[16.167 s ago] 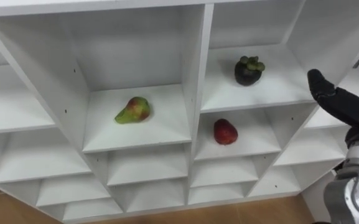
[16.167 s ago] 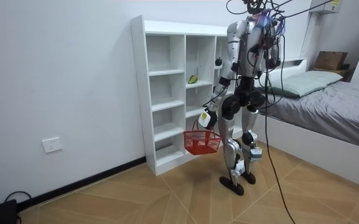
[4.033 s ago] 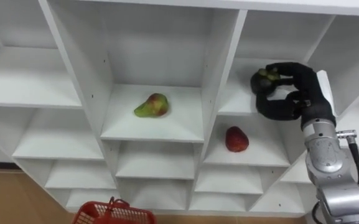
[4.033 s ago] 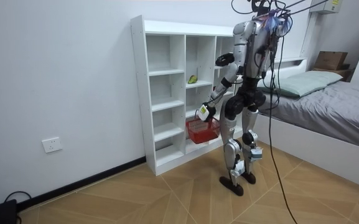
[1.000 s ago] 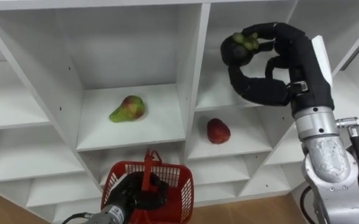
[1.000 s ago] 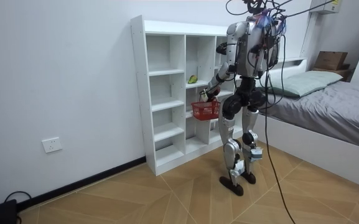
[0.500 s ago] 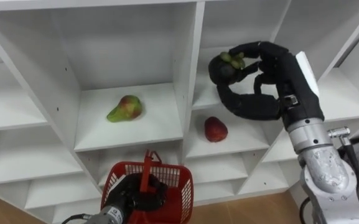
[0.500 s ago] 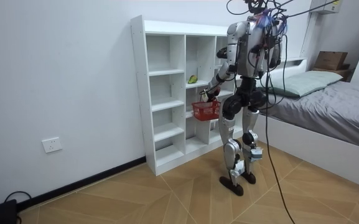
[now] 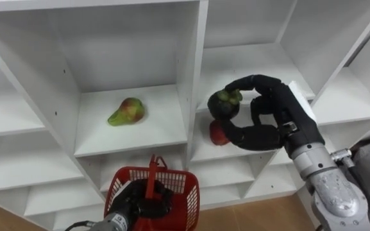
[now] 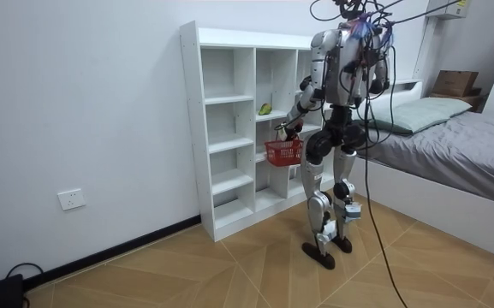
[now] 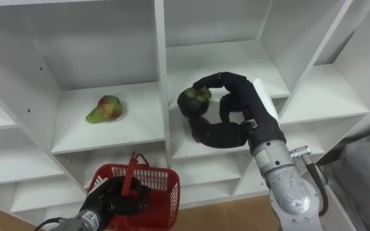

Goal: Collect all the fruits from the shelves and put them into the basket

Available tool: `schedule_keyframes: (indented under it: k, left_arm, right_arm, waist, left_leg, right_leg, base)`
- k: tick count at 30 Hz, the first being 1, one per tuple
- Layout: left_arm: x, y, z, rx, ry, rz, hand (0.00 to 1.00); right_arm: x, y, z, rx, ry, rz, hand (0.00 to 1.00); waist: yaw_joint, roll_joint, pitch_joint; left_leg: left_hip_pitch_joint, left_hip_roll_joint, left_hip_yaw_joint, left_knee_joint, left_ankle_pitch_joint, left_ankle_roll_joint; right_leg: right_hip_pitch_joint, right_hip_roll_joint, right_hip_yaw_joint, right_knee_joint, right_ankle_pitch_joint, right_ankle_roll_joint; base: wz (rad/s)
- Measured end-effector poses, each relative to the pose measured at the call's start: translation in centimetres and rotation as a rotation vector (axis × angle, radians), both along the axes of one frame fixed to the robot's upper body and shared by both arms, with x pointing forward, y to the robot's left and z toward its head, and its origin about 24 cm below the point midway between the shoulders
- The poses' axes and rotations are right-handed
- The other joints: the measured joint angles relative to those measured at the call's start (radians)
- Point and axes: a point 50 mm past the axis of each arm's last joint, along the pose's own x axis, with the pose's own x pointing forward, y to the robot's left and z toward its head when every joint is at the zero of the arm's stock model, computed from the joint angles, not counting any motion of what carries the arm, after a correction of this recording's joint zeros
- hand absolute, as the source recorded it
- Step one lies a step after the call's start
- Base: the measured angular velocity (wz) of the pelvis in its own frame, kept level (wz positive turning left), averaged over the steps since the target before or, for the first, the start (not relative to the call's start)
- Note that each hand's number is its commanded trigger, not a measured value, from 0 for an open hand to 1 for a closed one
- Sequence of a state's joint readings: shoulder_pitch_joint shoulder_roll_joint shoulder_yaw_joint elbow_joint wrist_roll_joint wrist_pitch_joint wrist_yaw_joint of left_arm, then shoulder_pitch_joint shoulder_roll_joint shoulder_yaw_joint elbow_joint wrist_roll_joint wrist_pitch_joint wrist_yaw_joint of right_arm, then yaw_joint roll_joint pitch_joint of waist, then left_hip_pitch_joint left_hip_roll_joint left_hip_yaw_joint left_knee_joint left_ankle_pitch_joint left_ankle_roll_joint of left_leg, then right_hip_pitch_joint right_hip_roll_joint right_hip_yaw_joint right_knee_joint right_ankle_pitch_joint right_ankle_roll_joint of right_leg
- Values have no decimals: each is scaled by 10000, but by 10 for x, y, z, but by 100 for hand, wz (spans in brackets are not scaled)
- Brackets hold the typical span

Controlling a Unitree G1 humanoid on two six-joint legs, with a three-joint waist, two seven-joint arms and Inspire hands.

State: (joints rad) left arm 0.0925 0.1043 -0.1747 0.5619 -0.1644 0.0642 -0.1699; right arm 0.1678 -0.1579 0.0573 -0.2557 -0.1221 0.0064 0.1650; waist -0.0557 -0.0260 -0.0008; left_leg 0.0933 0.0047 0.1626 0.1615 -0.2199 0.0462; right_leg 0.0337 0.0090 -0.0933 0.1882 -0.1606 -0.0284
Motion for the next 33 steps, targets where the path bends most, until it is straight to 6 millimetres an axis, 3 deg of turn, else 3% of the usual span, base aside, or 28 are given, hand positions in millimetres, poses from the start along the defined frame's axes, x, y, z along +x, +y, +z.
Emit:
schedule_keyframes:
  k: [9, 16, 26, 33]
  left_arm:
    - [0, -2, 1, -24, -52, -81, 100]
    - [3, 2, 5, 4, -294, -361, 100]
    - [7, 4, 11, 16, -642, -574, 100]
    - [7, 6, 11, 58, -645, -578, 100]
  right_arm:
    - [-4, 0, -6, 58, 362, 286, 100]
    - [-18, 4, -18, 1294, 1192, 903, 100]
    - [-27, 3, -43, 1309, 2641, 1696, 100]
    - [-36, 9, -50, 1341, 3179, 2352, 100]
  waist:
    - [2, -37, 4]
    - [109, -251, -21]
    - [120, -267, -6]
    - [207, -321, 24]
  left_leg:
    - [45, -1, 188, 23, 0, 0]
    - [-32, 33, 262, 20, 0, -1]
    - [-185, 51, 267, 20, 0, -2]
    - [-197, 54, 267, 21, 0, -2]
  right_leg:
    - [3, 1, 121, -14, 0, 1]
    - [-123, 74, 310, -3, 9, -8]
    - [-291, 86, 357, 24, 46, -23]
    - [-301, 88, 355, 21, 50, -28]
  base:
    - [-5]
    - [-4]
    - [-2]
    - [0]
